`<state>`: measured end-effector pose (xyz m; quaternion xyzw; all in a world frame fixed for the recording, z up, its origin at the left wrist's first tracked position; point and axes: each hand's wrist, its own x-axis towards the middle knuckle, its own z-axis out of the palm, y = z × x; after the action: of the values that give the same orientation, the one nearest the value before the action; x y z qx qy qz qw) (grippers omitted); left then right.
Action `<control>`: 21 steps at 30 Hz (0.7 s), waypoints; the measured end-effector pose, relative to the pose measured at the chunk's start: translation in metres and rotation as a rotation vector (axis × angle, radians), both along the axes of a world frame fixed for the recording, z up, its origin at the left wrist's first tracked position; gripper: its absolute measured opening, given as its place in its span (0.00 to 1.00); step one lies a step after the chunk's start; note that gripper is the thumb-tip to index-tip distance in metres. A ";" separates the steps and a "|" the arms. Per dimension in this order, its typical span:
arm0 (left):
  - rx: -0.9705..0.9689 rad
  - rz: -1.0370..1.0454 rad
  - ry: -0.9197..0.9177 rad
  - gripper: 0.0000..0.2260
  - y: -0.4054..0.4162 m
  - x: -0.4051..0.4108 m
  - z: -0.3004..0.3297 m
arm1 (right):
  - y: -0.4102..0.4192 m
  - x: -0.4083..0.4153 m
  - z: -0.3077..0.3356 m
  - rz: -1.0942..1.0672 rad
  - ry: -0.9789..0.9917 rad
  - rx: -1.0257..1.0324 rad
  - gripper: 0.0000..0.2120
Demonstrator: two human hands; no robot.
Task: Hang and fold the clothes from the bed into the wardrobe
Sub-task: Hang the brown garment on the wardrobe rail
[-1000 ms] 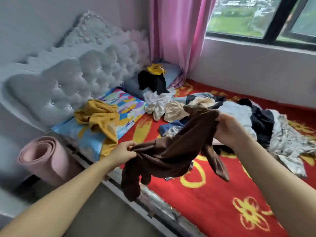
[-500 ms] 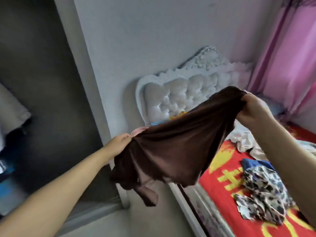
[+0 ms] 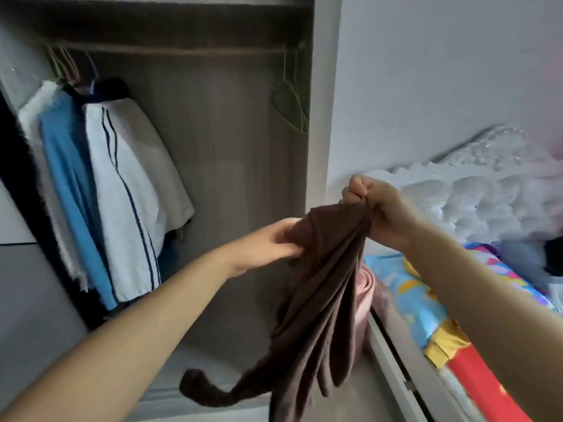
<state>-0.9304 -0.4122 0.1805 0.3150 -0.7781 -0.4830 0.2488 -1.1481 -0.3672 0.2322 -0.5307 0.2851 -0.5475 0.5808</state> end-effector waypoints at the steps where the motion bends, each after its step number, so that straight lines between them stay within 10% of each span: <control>1: 0.015 -0.041 0.017 0.18 0.003 0.000 0.003 | -0.005 0.013 -0.003 0.050 0.020 0.010 0.15; 14: 0.212 0.324 0.456 0.10 -0.067 0.039 0.001 | -0.122 0.032 -0.039 -0.319 0.298 0.065 0.18; 16: 0.283 0.276 0.359 0.05 -0.086 0.038 0.009 | -0.140 0.031 -0.032 -0.175 0.492 -0.050 0.06; 21: 0.420 0.177 0.344 0.12 -0.128 0.038 0.029 | -0.173 0.062 -0.008 0.377 0.939 -0.203 0.21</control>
<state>-0.8927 -0.5404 0.2098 0.3398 -0.5769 -0.6562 0.3479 -1.0865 -0.5404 0.2243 -0.8151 0.3601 -0.1609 0.4243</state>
